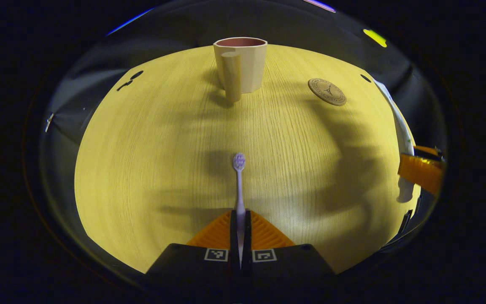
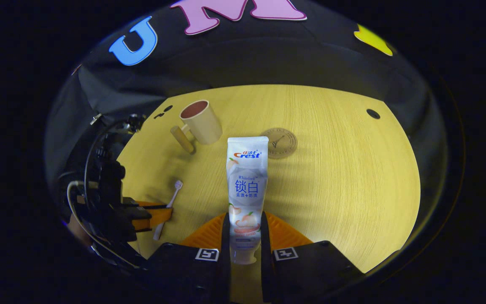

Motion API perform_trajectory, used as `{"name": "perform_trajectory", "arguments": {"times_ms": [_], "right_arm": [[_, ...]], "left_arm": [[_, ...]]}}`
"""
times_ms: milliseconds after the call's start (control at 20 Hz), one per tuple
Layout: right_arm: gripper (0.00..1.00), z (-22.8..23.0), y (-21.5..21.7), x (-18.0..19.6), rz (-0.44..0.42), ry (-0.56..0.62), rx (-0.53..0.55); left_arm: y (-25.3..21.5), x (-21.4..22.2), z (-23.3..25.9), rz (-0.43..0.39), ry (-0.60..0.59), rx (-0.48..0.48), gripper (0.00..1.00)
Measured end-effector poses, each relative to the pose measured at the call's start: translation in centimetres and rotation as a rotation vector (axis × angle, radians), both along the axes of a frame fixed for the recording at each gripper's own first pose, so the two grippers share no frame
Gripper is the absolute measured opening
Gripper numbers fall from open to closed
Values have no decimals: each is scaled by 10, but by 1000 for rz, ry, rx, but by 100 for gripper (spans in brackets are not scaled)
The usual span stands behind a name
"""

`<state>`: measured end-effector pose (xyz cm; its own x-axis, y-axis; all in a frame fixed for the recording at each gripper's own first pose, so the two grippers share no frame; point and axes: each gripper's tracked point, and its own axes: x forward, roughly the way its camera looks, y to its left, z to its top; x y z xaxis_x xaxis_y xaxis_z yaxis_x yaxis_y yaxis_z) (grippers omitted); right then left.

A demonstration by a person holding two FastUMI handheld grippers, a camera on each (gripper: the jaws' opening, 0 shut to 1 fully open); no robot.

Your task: Put the toothbrush and toothpaste on the desktop into the cup, then pick up the cup and place it on the coaster on the desktop.

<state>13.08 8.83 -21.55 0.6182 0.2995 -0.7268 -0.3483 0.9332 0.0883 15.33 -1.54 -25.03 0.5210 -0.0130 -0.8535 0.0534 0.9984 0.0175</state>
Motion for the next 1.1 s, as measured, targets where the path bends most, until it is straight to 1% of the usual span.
{"name": "perform_trajectory", "arguments": {"times_ms": [100, 200, 400, 500, 650, 700, 750, 800, 850, 950, 1100], "right_arm": [[32, 10, 12, 17, 10, -35, 16], [32, 26, 26, 33, 17, -81, 41], [32, 65, 52, 70, 24, -191, 102], [32, 81, 68, 88, 30, -250, 140], [32, 101, 97, 112, 42, -319, 206], [32, 105, 108, 119, 48, -337, 231], [31, 109, 118, 125, 54, -356, 256], [27, 111, 128, 132, 57, -379, 277], [31, 113, 138, 140, 60, -405, 299], [31, 113, 160, 155, 69, -425, 346], [31, 116, 182, 176, 66, -478, 397]], "left_arm": [[0, -1, 2, 16, -30, -6, 6], [1, -1, 8, 32, -93, -9, 6], [0, -6, 37, 55, -232, -68, 6], [-4, -6, 56, 64, -312, -123, 6], [-8, -6, 98, 103, -469, -269, 6], [-6, -9, 111, 113, -505, -294, 6], [-1, -11, 123, 117, -542, -299, 6], [2, -10, 134, 106, -571, -301, 6], [0, -10, 141, 91, -595, -305, 6], [-5, -13, 155, 72, -638, -342, 6], [-16, -17, 168, 70, -674, -447, 6]]}}
